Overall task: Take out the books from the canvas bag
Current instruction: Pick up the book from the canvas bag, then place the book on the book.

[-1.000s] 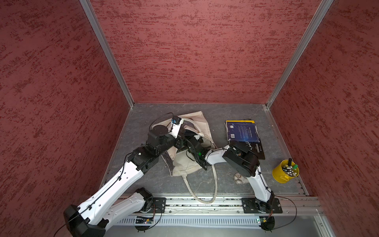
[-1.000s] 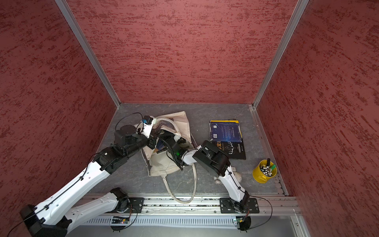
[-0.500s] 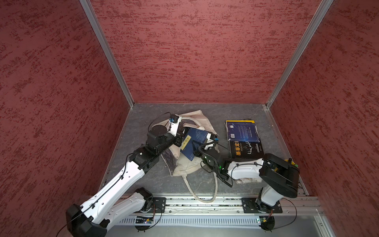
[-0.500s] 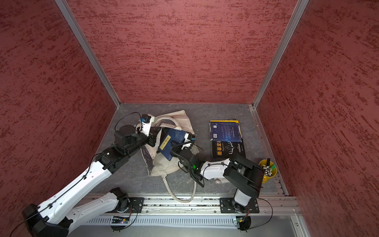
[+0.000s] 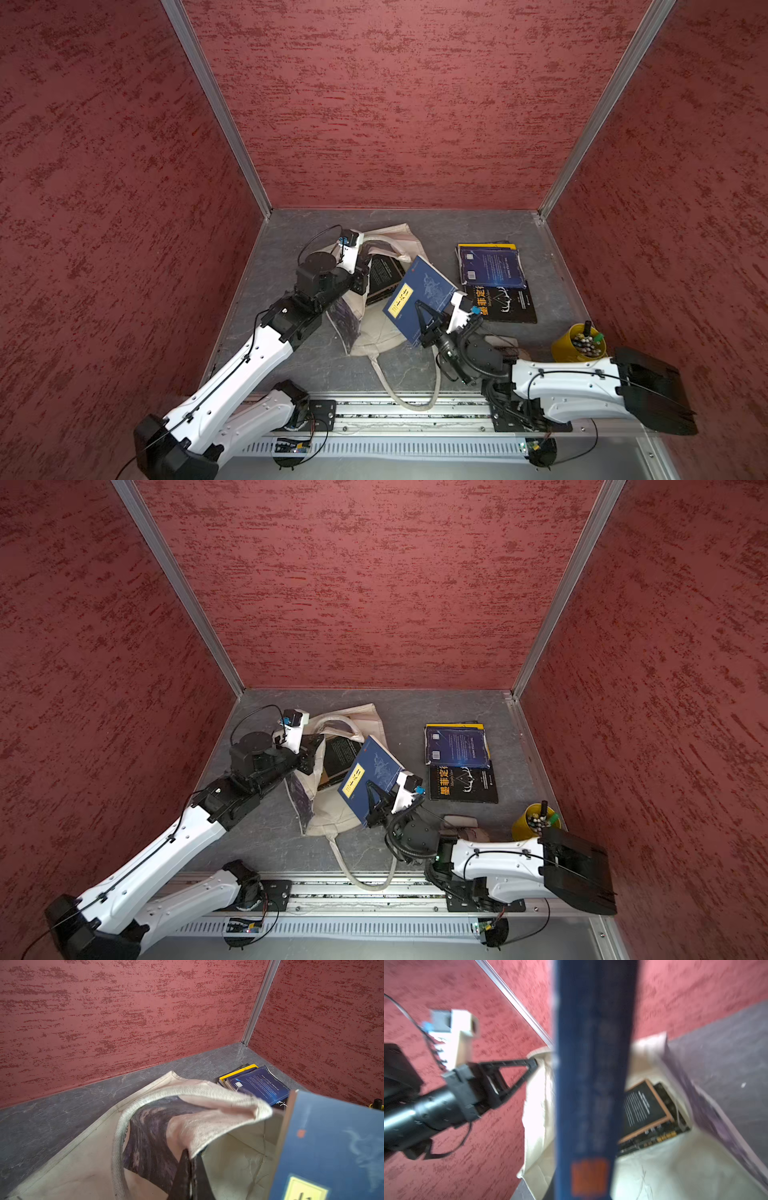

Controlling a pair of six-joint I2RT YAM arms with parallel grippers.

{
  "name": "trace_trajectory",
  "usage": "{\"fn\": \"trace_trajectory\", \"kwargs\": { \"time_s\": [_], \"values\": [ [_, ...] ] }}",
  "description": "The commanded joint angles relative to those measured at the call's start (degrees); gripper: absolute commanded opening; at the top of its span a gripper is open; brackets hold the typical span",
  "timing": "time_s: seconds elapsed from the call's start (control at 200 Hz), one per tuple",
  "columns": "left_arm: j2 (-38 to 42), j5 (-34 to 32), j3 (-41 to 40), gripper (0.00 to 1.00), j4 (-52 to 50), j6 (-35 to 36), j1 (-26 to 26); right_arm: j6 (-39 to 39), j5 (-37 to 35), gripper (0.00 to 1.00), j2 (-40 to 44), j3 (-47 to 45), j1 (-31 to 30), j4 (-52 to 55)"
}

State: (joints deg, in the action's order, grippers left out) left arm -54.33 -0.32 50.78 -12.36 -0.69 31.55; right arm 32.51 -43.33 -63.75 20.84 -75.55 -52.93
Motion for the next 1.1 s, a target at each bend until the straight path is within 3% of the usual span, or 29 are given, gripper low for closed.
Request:
{"fn": "trace_trajectory", "kwargs": {
  "time_s": [0.0, 0.13, 0.256, 0.391, 0.496, 0.546, 0.641, 1.097],
  "values": [
    [0.1, -1.6, 1.6, 0.00, 1.5, -0.6, -0.6, -9.1, -8.7, 0.00, 6.0, -3.2, -2.8, -12.0],
    [0.0, -1.9, 1.8, 0.00, 1.4, -0.6, -0.7, -6.6, -13.8, 0.00, 11.0, -2.4, -2.8, -6.6],
    [0.0, -1.4, 1.9, 0.00, 1.3, -0.9, -1.0, 0.9, -27.6, 0.00, 11.6, -1.2, -2.8, 1.7],
    [0.4, -1.5, 1.5, 0.00, 1.5, -0.8, -1.0, 7.7, -34.5, 0.00, 13.2, -2.5, -0.9, 6.4],
    [0.4, -1.4, 1.7, 0.00, 1.3, -0.7, -1.0, 32.6, -26.1, 0.00, 15.2, 2.0, 6.4, 35.8],
    [0.4, -1.4, 1.7, 0.00, 1.4, -0.8, -1.0, 41.8, -20.5, 0.00, 15.2, 2.7, 11.2, 44.5],
    [0.4, -1.4, 1.6, 0.00, 1.4, -0.7, -1.0, 39.5, -12.2, 0.00, 16.3, -2.1, 17.6, 37.0],
    [0.4, -1.4, 1.4, 0.00, 1.2, -0.5, -0.9, 53.7, 0.2, 0.00, 17.5, -14.8, 35.1, 32.8]
  ]
}}
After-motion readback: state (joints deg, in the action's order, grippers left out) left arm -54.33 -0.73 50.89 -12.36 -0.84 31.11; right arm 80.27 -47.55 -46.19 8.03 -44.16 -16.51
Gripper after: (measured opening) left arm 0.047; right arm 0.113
